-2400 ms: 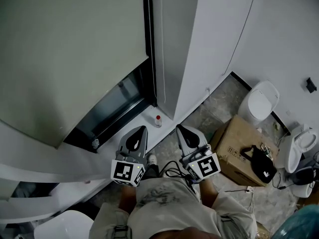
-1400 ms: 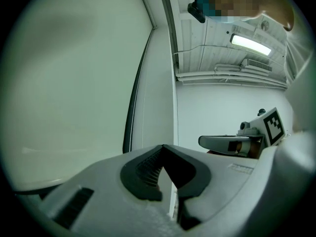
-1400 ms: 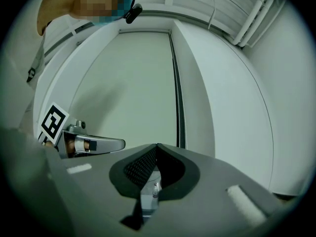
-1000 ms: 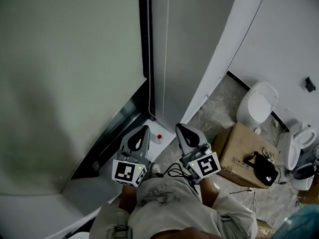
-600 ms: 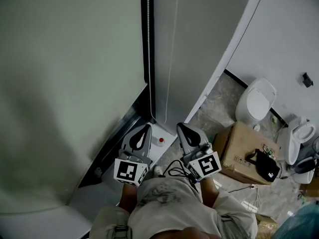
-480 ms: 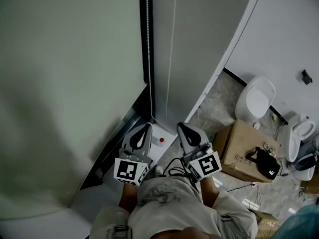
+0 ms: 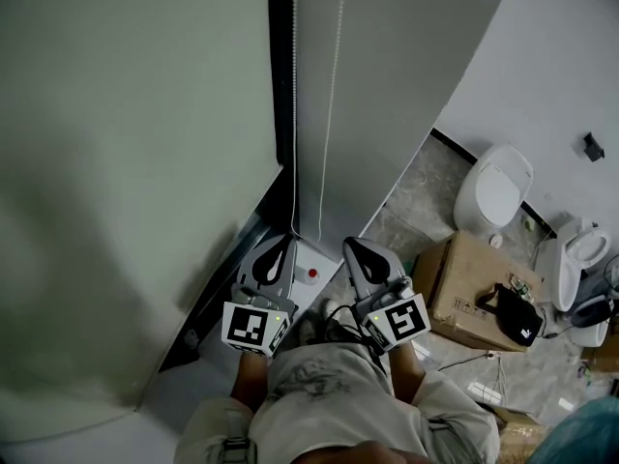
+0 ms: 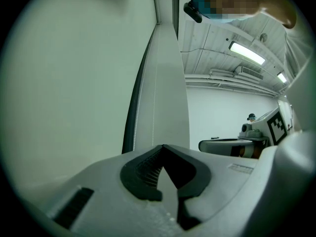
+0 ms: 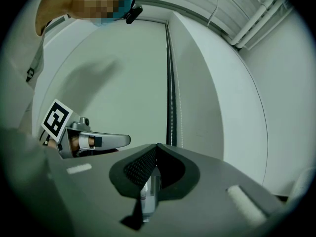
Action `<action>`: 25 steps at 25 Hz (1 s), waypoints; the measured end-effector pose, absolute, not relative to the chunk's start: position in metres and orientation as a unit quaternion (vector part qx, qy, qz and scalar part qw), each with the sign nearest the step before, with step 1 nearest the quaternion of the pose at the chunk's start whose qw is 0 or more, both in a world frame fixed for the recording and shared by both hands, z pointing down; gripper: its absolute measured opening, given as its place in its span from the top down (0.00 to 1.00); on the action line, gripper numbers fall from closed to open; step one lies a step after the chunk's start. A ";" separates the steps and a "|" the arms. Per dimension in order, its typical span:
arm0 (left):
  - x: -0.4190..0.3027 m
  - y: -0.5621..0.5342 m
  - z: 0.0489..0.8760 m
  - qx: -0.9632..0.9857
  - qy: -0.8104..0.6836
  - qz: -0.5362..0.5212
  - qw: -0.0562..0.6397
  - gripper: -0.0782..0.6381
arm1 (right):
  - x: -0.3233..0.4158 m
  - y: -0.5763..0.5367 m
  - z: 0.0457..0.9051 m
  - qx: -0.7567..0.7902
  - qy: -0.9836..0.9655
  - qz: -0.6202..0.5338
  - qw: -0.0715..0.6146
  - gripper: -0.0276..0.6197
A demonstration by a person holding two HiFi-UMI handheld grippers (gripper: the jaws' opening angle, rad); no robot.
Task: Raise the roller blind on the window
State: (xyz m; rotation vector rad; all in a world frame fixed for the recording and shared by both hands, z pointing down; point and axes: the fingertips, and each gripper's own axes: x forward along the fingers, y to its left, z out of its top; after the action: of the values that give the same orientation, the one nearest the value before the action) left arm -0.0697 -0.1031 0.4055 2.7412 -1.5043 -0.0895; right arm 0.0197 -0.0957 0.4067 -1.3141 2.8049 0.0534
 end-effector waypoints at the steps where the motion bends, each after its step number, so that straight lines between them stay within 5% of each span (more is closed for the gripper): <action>1: -0.068 -0.105 0.405 0.876 -0.482 -0.028 0.006 0.88 | 0.021 -0.097 0.407 -0.424 0.905 0.018 0.020 0.94; 25: -0.044 -0.171 0.410 0.867 -0.497 -0.014 0.010 0.86 | 0.024 -0.144 0.419 -0.386 0.922 -0.012 0.010 0.94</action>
State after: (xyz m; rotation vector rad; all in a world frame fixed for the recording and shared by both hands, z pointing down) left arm -0.0440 -0.1706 0.4104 2.7079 -1.5523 -0.0427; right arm 0.0245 -0.1444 0.4194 -1.2065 2.8787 -0.0377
